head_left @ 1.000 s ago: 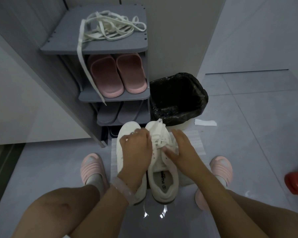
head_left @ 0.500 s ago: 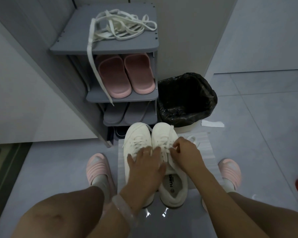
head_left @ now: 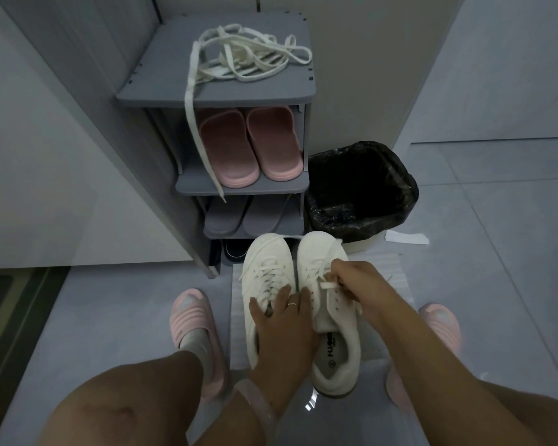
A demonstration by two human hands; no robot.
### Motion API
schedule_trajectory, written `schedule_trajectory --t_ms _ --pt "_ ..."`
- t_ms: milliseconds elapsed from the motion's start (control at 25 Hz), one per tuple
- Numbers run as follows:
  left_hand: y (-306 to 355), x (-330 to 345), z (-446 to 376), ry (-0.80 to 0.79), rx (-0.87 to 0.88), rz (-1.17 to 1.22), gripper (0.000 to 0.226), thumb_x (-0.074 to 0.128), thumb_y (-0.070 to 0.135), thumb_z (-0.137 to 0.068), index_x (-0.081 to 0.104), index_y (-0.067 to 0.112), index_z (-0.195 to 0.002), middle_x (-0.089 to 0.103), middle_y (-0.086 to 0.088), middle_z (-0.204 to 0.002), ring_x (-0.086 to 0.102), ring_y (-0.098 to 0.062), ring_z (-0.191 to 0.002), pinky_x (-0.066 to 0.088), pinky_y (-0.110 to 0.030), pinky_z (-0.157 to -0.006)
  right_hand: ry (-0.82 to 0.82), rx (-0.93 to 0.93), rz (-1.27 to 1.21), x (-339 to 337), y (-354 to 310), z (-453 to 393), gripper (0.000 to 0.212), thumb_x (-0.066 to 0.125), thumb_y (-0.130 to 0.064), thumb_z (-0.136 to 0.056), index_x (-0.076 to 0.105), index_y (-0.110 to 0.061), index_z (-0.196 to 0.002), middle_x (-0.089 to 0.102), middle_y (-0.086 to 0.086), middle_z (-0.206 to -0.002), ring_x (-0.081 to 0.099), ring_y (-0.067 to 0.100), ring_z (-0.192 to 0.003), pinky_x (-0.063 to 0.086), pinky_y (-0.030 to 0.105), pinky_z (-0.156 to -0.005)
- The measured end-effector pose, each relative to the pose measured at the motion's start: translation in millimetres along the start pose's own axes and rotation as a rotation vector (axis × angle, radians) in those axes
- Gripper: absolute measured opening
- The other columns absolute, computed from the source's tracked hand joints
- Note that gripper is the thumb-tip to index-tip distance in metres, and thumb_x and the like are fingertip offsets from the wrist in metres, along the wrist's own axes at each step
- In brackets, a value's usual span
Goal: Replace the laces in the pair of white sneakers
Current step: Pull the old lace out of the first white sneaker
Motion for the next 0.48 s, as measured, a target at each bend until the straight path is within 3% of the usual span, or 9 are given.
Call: schedule_trajectory --t_ms 80,200,280,400,480 --pt "0.3 -1.6 1.5 0.072 0.009 0.008 0.075 0.073 0.047 -0.047 0.064 0.022 -0.116 0.071 0.008 -0.078 0.07 -0.015 -0.09 0.05 -0.06 -0.071 -0.173 0.128 -0.06 11.8 8.9 3.1 0.024 0.052 -0.013 -0.083 0.044 -0.015 -0.06 0.044 0.002 -0.061 0.041 0.015 -0.062 0.033 0.026 -0.059" --pt "2.7 -6.7 3.6 0.164 0.014 0.069 0.085 0.081 0.031 -0.046 0.05 0.027 -0.126 0.068 0.007 -0.078 0.068 -0.017 -0.092 0.046 -0.062 -0.078 -0.241 0.065 0.008 17.8 13.2 1.6 0.019 0.055 -0.012 -0.084 0.049 -0.014 -0.066 0.047 0.005 -0.071 0.044 0.016 -0.072 0.035 0.027 -0.066" --pt "2.7 -7.4 4.1 0.181 0.002 0.06 0.086 0.081 0.026 -0.043 0.049 0.026 -0.124 0.068 0.006 -0.079 0.068 -0.016 -0.092 0.046 -0.062 -0.079 -0.083 -0.059 0.076 0.1 6.7 -3.7 0.015 0.057 -0.006 -0.081 0.05 -0.011 -0.069 0.049 0.005 -0.07 0.046 0.015 -0.069 0.036 0.025 -0.061" --pt "3.5 -5.2 4.7 0.157 0.01 0.011 0.085 0.083 0.025 -0.038 0.056 0.021 -0.118 0.069 0.006 -0.077 0.069 -0.018 -0.093 0.045 -0.066 -0.077 0.3 -0.288 0.522 -41.4 -18.9 0.5 0.009 0.053 -0.005 -0.081 0.047 -0.012 -0.08 0.051 0.004 -0.074 0.05 0.022 -0.072 0.038 0.031 -0.062" --pt "4.0 -3.8 4.6 0.138 -0.008 -0.001 0.077 0.082 0.024 -0.038 0.064 0.016 -0.113 0.071 0.005 -0.076 0.069 -0.018 -0.094 0.044 -0.068 -0.077 0.451 -0.306 0.609 -60.5 -15.6 6.1 0.009 0.055 -0.008 -0.084 0.048 -0.01 -0.089 0.051 0.005 -0.083 0.05 0.024 -0.076 0.039 0.031 -0.067"
Point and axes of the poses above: each hand's wrist, its own z-axis away from the middle knuckle, its own x-axis out of the palm, y = z × x, the point moved 10 cm from there along -z, towards the middle knuckle
